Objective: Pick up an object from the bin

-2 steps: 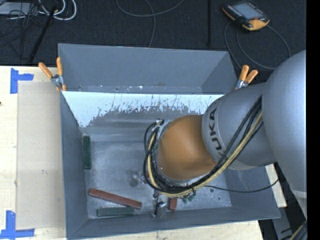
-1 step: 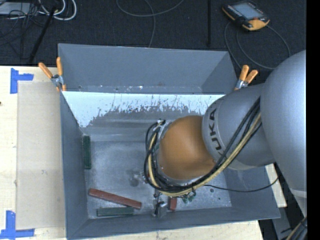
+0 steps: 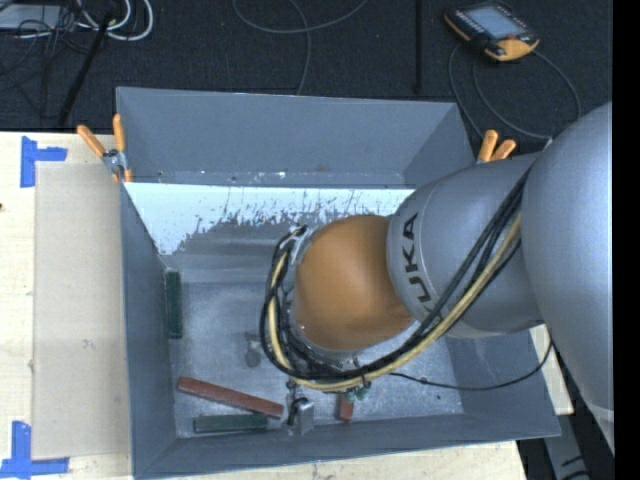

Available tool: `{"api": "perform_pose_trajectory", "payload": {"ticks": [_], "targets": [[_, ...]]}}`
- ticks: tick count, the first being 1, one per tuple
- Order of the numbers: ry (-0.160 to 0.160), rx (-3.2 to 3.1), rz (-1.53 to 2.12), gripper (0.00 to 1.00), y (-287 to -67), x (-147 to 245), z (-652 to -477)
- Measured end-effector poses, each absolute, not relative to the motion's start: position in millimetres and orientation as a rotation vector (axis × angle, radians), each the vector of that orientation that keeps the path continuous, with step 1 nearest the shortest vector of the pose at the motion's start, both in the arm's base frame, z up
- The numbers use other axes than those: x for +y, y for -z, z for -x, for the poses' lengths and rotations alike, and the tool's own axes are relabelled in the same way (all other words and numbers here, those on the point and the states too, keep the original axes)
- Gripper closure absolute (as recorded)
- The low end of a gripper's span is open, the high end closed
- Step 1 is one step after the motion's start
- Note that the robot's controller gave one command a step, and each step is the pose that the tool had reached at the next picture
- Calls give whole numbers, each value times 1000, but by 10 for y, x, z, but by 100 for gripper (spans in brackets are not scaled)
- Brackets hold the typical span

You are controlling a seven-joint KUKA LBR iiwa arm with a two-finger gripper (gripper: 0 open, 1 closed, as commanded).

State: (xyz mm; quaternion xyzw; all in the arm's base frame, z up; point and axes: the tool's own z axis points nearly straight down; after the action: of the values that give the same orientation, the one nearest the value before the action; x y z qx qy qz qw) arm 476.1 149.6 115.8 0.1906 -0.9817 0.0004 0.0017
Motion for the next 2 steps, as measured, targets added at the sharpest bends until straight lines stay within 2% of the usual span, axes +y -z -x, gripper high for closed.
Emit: {"api": "perform_pose_trajectory", "payload": {"ticks": [1,2], "targets": [[1,-3086,-590,0,-1258,1607,-4759],[2,-3046,-786,100,-703,1475,-4779]]}}
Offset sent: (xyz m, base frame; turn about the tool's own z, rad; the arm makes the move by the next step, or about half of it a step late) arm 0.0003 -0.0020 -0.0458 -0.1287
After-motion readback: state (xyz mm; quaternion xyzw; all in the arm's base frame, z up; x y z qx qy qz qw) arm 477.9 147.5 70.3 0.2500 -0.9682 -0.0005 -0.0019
